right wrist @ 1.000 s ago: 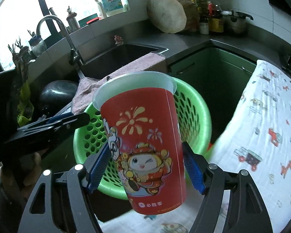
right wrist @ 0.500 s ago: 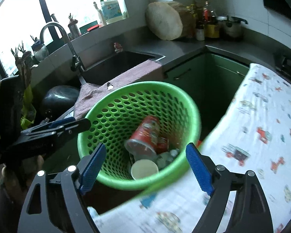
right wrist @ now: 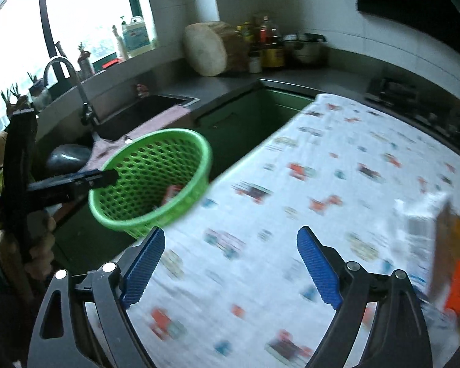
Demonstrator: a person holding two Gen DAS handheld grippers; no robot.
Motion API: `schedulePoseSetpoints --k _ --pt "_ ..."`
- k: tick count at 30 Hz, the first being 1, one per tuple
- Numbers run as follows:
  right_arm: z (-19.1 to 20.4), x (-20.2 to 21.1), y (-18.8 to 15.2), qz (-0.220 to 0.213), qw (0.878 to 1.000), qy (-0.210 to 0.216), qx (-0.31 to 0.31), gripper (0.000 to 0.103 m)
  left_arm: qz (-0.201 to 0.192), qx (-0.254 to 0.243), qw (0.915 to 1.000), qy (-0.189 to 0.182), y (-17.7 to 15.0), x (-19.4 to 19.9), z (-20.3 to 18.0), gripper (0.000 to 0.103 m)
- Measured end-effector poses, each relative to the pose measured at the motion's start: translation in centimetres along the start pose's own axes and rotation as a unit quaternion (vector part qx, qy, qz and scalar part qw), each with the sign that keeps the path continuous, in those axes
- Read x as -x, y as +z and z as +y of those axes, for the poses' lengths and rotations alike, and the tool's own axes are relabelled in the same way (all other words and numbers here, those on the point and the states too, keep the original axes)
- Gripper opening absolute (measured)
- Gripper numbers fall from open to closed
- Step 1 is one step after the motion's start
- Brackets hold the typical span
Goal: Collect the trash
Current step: 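Move both grippers back over the table toward the blue can and carton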
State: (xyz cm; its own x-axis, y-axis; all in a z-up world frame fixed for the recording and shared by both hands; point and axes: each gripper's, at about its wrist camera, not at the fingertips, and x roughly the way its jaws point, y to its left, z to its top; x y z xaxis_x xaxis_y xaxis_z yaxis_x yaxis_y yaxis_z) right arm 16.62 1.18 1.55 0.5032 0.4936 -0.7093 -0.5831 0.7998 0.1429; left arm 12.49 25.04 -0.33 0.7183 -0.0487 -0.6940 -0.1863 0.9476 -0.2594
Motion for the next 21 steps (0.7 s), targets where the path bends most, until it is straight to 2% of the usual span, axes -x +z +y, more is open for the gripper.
schedulePoseSetpoints --k 10,21 --pt "-6.1 4.9 -3.7 0.014 0.998 -0.05 0.021 0.086 0.015 -0.032 0.9991 -0.022 -0.7 -0.4 -6.2 0.079" --pt "-10.7 5.6 -5.7 0.071 0.989 -0.077 0.101 0.087 0.029 -0.063 0.9964 -0.049 -1.1 -0.9 -11.9 0.079"
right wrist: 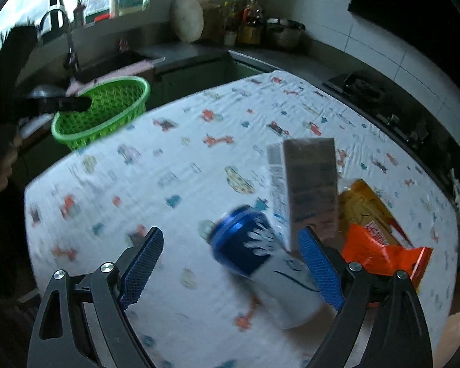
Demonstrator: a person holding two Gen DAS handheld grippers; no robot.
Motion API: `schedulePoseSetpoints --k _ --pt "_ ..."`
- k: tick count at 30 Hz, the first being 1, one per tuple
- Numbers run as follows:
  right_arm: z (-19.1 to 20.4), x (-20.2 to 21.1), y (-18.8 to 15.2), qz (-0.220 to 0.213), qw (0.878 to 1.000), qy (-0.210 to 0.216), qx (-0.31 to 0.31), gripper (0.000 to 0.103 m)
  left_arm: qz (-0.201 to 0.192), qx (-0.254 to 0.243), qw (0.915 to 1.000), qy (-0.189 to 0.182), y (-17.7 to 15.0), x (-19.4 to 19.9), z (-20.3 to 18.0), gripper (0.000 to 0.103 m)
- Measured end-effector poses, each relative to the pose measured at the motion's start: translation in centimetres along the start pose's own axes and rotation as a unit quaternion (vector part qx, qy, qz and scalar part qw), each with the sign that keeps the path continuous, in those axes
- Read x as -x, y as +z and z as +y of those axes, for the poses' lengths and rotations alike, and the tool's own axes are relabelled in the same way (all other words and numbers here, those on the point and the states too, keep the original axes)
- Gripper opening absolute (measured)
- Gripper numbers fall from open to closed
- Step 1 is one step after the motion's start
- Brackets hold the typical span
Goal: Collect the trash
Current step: 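Move both grippers back over the table toward the blue can and carton, then grasp the blue milk can with the right gripper while the left gripper grasps the white carton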
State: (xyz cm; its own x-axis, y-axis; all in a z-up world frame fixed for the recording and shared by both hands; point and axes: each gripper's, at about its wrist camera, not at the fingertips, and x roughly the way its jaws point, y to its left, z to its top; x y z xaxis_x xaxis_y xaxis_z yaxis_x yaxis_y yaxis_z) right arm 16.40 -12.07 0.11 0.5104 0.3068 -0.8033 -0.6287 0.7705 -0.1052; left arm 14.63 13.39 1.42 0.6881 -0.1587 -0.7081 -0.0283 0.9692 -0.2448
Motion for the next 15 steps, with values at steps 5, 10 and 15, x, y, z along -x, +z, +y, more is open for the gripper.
schedulePoseSetpoints --k 5,10,15 --pt "-0.7 -1.2 -0.2 0.024 0.999 -0.001 0.036 0.087 0.013 -0.006 0.9999 -0.005 0.1 -1.2 -1.3 0.079" --pt "-1.1 -2.7 -0.3 0.049 0.996 0.013 0.069 0.087 0.027 -0.008 0.9996 -0.007 0.1 -2.5 -2.2 0.079" --pt "-1.2 -4.0 -0.3 0.061 0.994 0.02 0.086 0.086 0.037 -0.009 0.9992 -0.01 0.4 -3.4 -3.0 0.079"
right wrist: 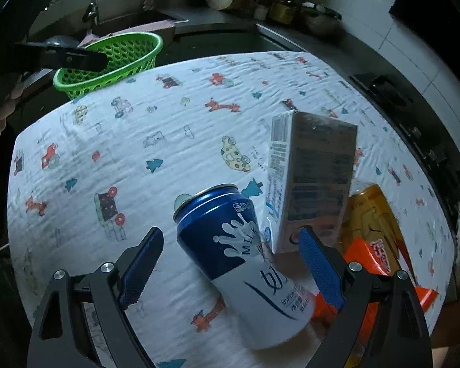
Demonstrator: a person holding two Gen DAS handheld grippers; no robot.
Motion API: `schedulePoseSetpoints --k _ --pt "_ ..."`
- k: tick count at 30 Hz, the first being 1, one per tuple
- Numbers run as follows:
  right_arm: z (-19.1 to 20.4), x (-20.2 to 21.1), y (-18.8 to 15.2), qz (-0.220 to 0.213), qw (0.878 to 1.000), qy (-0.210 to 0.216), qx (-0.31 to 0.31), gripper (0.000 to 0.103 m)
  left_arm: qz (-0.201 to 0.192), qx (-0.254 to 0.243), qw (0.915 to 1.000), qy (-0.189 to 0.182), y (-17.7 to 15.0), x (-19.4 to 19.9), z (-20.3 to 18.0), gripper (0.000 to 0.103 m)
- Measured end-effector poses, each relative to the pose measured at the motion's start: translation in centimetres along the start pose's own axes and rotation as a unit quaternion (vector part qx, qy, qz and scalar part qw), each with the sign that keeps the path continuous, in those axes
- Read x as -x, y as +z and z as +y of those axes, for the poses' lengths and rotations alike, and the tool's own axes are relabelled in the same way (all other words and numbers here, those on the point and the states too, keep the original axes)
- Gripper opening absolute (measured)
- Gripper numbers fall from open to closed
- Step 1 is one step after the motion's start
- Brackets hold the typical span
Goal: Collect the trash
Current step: 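Grasp the blue milk can with the right gripper while the left gripper grasps the white carton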
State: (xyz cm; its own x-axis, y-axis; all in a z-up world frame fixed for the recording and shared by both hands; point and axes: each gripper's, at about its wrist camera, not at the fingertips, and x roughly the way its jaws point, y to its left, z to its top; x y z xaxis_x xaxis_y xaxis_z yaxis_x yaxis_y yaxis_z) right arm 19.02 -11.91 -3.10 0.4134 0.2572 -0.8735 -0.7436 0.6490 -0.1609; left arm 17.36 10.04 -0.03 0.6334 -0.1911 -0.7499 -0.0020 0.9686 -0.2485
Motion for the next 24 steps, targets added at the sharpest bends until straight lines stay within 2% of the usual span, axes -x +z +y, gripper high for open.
schedulePoseSetpoints --k 1,3,10,12,24 --pt "0.1 -0.4 0.0 0.006 1.0 -0.001 0.005 0.086 0.002 -0.001 1.0 -0.002 0.1 -0.2 -0.2 0.079" --pt "0.3 -0.8 -0.1 0.013 1.0 0.003 0.01 0.076 0.004 -0.005 1.0 -0.003 0.1 -0.5 -0.8 0.079" --pt "0.4 -0.4 -1.1 0.013 1.0 -0.011 0.014 0.066 0.013 -0.018 0.9997 -0.014 0.3 -1.4 -3.2 0.079" --pt "0.2 -0.2 -1.4 0.012 1.0 -0.014 0.007 0.059 0.014 -0.019 0.9995 -0.02 0.2 -1.4 -3.8 0.079" --pt "-1.2 2.9 -4.5 -0.007 0.998 -0.003 -0.056 0.058 -0.001 -0.071 0.9964 -0.046 0.3 -1.8 -10.8 0.079"
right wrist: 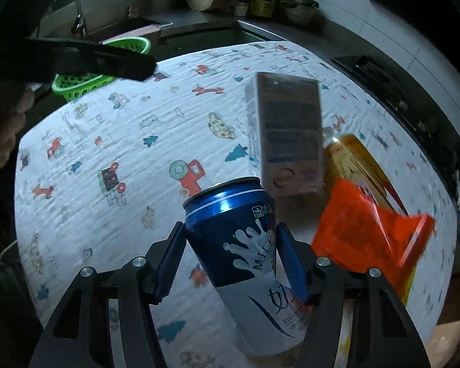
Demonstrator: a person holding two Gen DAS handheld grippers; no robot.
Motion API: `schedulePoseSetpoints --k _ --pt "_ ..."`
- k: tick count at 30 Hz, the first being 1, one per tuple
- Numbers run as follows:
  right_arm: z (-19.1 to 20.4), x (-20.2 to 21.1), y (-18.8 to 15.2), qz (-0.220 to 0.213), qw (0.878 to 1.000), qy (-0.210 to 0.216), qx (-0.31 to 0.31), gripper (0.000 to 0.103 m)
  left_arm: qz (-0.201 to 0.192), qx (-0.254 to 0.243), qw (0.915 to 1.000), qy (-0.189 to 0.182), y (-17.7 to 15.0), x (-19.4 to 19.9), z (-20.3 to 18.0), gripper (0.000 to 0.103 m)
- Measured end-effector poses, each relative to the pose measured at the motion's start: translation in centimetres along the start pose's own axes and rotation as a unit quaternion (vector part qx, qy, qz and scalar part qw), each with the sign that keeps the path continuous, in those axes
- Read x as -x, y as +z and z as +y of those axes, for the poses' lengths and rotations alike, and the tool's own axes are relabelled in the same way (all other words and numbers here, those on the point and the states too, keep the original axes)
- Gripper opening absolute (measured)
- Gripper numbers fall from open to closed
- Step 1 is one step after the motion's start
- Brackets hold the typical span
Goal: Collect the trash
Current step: 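Grasp the blue milk can with the right gripper while the left gripper grasps the white carton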
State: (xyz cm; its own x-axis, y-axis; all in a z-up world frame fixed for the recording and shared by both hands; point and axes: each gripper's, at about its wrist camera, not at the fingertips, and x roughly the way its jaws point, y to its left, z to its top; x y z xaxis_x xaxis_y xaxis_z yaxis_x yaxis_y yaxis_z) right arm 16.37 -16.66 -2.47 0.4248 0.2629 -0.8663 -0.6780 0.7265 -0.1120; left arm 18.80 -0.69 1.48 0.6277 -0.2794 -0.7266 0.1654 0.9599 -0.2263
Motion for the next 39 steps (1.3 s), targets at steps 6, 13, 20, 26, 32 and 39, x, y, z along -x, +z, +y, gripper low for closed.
schedulePoseSetpoints --k 6,13,20,26,32,39 --pt "-0.7 1.4 -1.8 -0.009 1.0 0.001 -0.021 0.058 0.01 -0.014 0.9998 -0.006 0.3 -2.0 -3.1 0.078" --pt "-1.5 2.1 -3.4 -0.016 0.999 0.01 -0.04 0.058 0.013 0.0 0.9998 -0.012 1.2 -4.4 -5.0 0.078" --pt "-2.0 2.2 -4.1 -0.024 0.999 0.02 -0.043 0.058 0.022 0.058 0.9976 -0.031 1.9 -7.5 -4.6 0.078" --pt "-2.2 2.3 -4.3 -0.032 0.998 0.025 -0.041 0.058 0.02 0.097 0.9932 -0.06 2.4 -9.5 -3.9 0.078" --pt "-2.4 2.3 -4.5 -0.036 0.998 0.028 -0.04 0.058 0.025 0.11 0.9907 -0.076 2.6 -11.0 -3.8 0.075" --pt "-2.3 2.4 -4.6 -0.037 0.998 0.027 -0.04 0.058 0.023 0.108 0.9894 -0.095 2.6 -11.6 -4.0 0.056"
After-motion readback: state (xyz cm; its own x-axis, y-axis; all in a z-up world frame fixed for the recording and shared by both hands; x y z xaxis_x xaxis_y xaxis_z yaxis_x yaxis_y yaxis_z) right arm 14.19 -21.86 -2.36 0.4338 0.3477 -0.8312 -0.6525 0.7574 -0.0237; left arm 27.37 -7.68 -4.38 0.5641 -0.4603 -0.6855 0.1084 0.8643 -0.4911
